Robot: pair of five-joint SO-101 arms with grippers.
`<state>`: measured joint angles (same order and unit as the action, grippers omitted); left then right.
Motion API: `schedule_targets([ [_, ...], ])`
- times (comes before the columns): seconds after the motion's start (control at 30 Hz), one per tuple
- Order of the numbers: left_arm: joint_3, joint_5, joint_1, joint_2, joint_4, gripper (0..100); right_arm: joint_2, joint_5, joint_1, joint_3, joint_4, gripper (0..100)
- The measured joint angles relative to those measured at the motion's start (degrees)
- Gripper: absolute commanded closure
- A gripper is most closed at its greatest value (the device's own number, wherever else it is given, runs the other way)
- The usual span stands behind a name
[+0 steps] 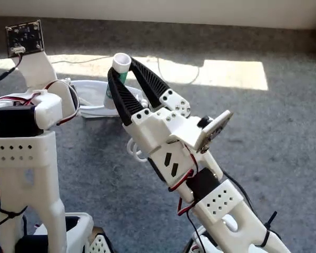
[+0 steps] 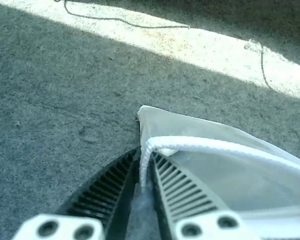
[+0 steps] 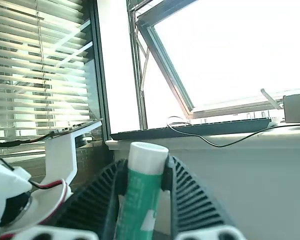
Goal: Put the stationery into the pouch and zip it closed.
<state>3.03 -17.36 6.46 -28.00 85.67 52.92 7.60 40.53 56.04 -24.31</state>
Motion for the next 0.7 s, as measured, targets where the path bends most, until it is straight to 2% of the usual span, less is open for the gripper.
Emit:
schedule_targets([
  [0.33,0.0,0.0,0.0,0.0,0.0,99,-14.77,0.0,1.41,0.26,-14.33,99.1],
  [0.7,0.0,0.0,0.0,0.0,0.0,99,-24.79,-0.18,-0.62,0.26,-23.3,99.1],
])
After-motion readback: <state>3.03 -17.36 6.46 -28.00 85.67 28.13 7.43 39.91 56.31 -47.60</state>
